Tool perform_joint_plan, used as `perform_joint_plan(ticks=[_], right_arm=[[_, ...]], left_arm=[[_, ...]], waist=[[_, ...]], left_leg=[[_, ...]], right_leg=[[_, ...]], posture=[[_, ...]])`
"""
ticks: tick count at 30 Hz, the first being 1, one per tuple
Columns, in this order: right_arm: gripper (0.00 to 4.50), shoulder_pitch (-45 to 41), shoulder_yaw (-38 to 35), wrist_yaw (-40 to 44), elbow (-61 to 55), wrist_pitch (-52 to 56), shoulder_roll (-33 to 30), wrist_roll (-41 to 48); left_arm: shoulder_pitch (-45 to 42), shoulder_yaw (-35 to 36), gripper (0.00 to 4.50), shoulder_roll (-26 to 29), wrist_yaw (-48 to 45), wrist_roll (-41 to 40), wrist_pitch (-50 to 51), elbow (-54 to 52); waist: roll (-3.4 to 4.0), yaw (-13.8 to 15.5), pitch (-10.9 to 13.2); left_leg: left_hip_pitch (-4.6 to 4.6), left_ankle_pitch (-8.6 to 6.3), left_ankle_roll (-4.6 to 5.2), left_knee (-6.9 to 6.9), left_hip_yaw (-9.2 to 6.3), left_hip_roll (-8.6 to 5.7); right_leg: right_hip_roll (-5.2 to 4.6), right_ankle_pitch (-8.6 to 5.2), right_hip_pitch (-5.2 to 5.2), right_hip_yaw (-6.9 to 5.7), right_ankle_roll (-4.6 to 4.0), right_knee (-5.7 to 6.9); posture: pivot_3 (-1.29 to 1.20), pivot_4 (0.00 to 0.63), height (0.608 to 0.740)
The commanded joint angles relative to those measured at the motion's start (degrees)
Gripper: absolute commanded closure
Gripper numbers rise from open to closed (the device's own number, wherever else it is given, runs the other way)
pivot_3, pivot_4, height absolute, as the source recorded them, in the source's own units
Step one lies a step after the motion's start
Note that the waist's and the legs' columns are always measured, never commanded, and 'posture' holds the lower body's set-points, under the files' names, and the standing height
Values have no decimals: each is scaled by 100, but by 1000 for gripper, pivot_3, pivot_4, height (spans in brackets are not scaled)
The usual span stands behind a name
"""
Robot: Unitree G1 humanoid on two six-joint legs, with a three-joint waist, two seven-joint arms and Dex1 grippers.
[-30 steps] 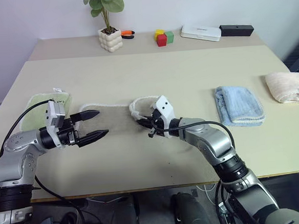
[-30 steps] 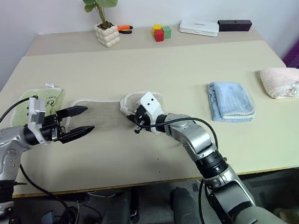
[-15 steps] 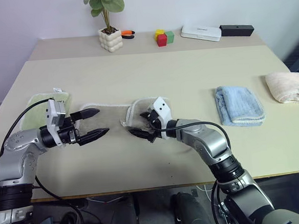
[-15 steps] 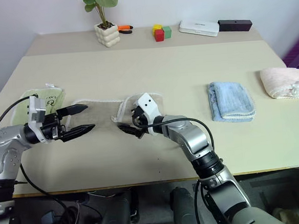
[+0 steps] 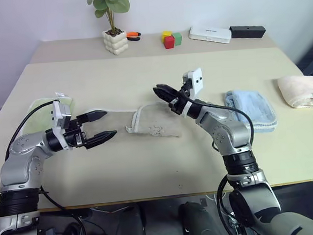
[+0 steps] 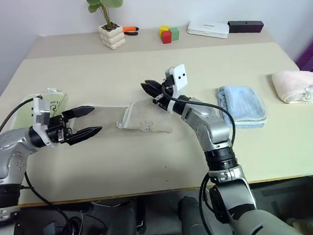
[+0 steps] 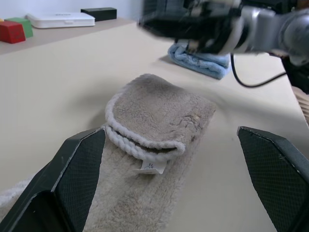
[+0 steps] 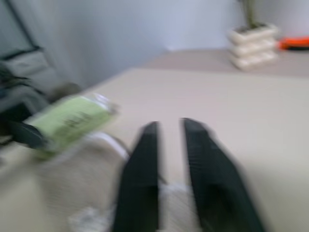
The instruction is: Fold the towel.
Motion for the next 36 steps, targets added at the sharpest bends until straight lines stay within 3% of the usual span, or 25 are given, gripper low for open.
perform_joint_plan(ticks=[1, 5, 10, 14, 22, 27, 34, 36], right_arm=[[4479, 21, 25, -17, 453, -683, 151, -219], [4479, 57, 54, 107, 1045, -1290, 249, -386], [4479, 118, 430, 53, 1682, -1958, 250, -1006], [4479, 125, 461, 63, 2096, -2251, 296, -1165], [4479, 178, 753, 249, 2170, -2577, 443, -1448], [4479, 189, 1007, 505, 1836, -2655, 354, -1612], [4479, 266, 1487, 812, 1653, -3075, -38, -2129], [4479, 339, 1550, 1359, 1237, -2878, -162, -1832]], left_arm=[[21, 13, 0, -12, 45, -56, 8, -222], [398, 164, 0, -44, 358, -368, 522, -680], [891, 491, 0, 69, 1013, -1323, 2152, -1260], [1309, 1024, 0, 7, 1754, -1623, 2548, -1683], [2009, 2221, 0, -308, 3587, -3888, 4266, -2157], [2696, 2214, 0, -950, 4702, -4688, 4325, -2484], [2477, 2096, 0, -1560, 6263, -5544, 3775, -2697], [2509, 2055, 0, -1603, 6708, -5936, 3654, -2709]], waist=[[1, -14, 1], [3, -25, 2], [3, -38, 2], [3, -27, 2], [-2, -52, -1], [-2, -137, -1], [-8, -138, -5], [-7, -149, -5]], left_leg=[[0, 0, 0, -1, 0, 0], [0, 0, 0, -2, 2, 0], [1, 1, -1, -5, 0, 3], [1, 2, -4, -5, -1, 2], [26, 2, -7, -13, -5, 4], [80, 5, -14, -58, 6, -2], [85, 10, -26, -63, -1, -4], [85, 10, -26, -65, 0, -4]], right_leg=[[0, 0, -1, 0, 0, 0], [-1, 0, -2, 2, 0, 0], [0, 0, -5, 2, 1, 6], [-2, 0, -5, 2, 0, 7], [-6, -1, 16, 1, -1, 6], [-21, -1, 48, 5, -3, -7], [-20, -7, 55, 0, -15, -9], [-20, -5, 55, 1, -11, -10]], posture=[[0, 150, 735], [0, 150, 735], [0, 150, 735], [0, 150, 735], [0, 150, 735], [0, 150, 735], [0, 150, 735], [0, 150, 735]])
